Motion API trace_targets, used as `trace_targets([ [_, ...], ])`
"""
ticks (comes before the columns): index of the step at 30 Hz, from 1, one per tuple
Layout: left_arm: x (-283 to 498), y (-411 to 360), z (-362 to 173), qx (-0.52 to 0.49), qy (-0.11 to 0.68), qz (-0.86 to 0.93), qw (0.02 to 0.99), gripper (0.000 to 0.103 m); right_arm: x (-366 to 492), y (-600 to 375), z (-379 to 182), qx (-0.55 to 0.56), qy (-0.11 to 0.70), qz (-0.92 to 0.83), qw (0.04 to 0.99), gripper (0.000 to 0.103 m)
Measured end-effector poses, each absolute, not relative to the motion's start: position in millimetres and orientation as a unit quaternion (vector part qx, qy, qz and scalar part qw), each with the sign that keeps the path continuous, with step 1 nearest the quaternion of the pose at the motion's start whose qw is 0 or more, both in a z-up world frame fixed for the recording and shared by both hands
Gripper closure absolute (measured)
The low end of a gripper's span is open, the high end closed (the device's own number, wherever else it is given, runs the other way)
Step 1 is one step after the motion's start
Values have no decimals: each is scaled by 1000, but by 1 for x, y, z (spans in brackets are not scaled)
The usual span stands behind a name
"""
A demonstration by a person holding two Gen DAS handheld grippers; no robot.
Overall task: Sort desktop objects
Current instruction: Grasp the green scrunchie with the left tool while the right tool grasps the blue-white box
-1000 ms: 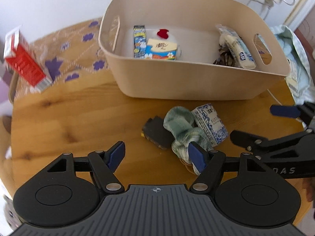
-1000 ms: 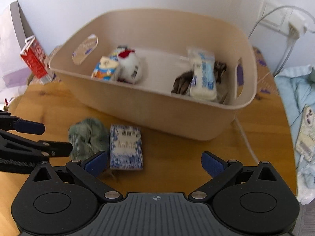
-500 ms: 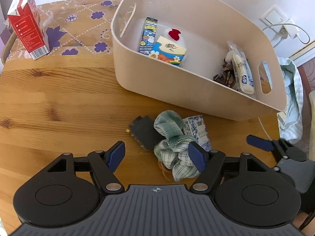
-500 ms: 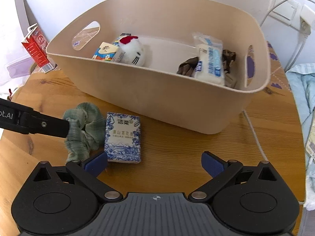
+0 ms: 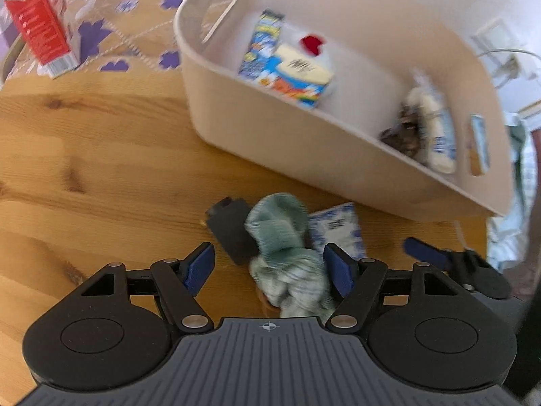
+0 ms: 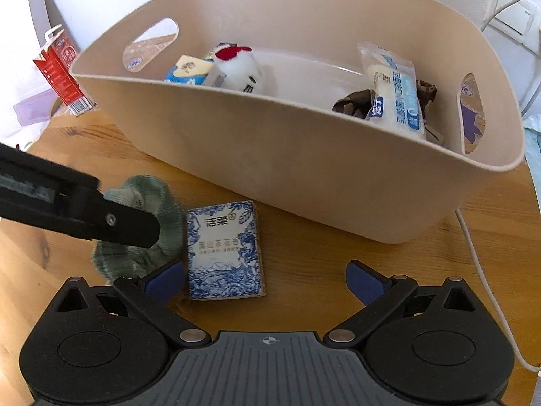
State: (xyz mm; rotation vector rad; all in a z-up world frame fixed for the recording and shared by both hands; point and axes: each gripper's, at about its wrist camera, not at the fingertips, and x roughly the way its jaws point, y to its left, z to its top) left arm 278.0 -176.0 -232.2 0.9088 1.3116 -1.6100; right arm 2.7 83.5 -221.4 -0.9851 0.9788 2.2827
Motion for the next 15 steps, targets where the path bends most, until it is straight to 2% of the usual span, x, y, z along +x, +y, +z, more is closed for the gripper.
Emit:
trace_targets([
  [15, 314, -177, -254, 442, 463, -630, 440, 31, 8, 83, -225, -359, 373, 822, 236, 0],
])
